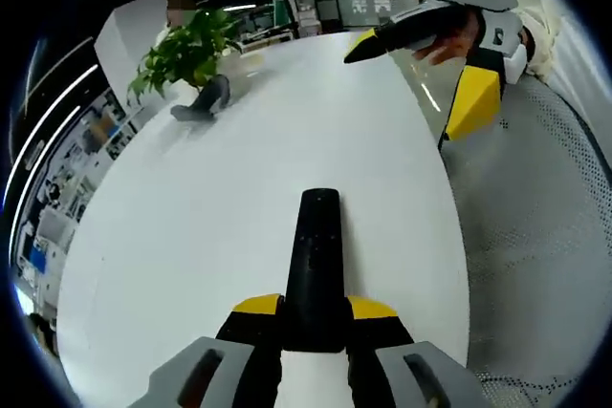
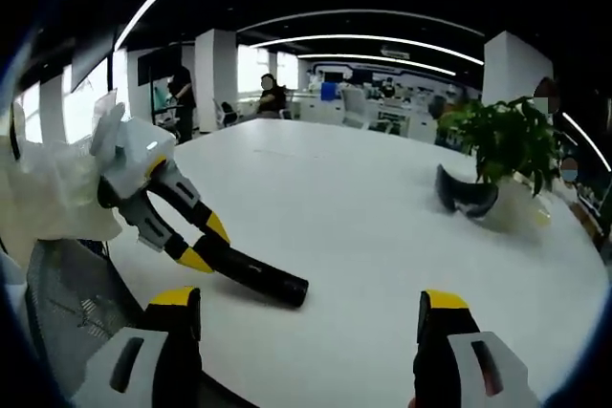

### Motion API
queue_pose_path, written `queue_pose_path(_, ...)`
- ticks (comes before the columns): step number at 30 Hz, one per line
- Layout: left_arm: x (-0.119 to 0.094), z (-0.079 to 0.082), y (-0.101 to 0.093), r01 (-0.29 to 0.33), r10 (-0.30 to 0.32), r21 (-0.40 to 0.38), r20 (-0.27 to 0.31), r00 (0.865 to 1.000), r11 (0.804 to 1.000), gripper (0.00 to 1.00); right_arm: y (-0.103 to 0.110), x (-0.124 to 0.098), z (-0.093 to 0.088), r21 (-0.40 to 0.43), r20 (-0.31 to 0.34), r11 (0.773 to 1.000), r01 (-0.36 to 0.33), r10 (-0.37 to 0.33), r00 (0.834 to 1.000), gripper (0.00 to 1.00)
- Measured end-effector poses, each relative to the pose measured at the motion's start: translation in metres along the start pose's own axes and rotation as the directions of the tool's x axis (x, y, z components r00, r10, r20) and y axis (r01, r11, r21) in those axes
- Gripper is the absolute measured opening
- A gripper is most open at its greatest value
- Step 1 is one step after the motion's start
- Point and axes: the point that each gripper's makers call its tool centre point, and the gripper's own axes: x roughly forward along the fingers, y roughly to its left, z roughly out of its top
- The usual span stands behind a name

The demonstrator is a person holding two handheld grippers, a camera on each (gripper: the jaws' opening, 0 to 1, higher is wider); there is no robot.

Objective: Press the specified remote control buttons in sequence, fully releasing each button before pressing the next.

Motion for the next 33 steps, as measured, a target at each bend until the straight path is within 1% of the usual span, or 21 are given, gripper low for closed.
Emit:
queue_pose_path(4,0.003,0.001,0.011,0.003,-0.003,0.003,-0.003,1.0,1.0,0.23,0.0,0.001,-0.002,-0.005,-0.011,1.0,0.003,-0.003,1.0,0.93)
queue_pose_path(8,0.009,-0.002,0.029,-0.02,0.021,0.034,-0.012,1.0,0.999,0.23,0.0,0.001,-0.003,-0.014,-0.018,1.0,0.001,-0.002,1.0,0.93)
queue_pose_path(12,0.013,-0.003,0.045,-0.013,0.014,0.027,-0.019,1.0,1.0,0.23,0.001,0.002,-0.006,-0.017,-0.029,1.0,-0.002,0.002,1.0,0.93)
queue_pose_path(17,0.019,-0.007,0.062,-0.015,0.016,0.041,-0.042,0.999,0.999,0.23,0.001,0.003,-0.007,-0.02,-0.039,1.0,0.0,-0.001,0.999,0.91)
queue_pose_path(21,0.02,-0.004,0.073,-0.016,0.017,0.048,-0.038,0.999,0.999,0.23,0.0,0.004,-0.01,-0.024,-0.054,1.0,0.004,-0.005,0.999,0.91)
queue_pose_path(23,0.021,-0.003,0.079,-0.016,0.02,0.071,-0.046,0.999,0.997,0.23,0.001,0.004,-0.011,-0.023,-0.058,1.0,0.002,-0.004,0.998,0.9)
queue_pose_path(26,0.023,-0.003,0.089,-0.013,0.017,0.078,-0.053,0.998,0.997,0.23,0.001,0.005,-0.011,-0.024,-0.064,1.0,0.0,-0.002,0.998,0.89)
queue_pose_path(30,0.028,-0.009,0.103,-0.009,0.016,0.085,-0.072,0.997,0.996,0.23,0.001,0.005,-0.011,-0.023,-0.061,1.0,0.001,-0.002,0.998,0.88)
queue_pose_path(33,0.031,-0.012,0.11,-0.004,0.011,0.083,-0.083,0.996,0.997,0.23,0.001,0.006,-0.013,-0.021,-0.069,1.0,0.0,-0.001,0.998,0.88)
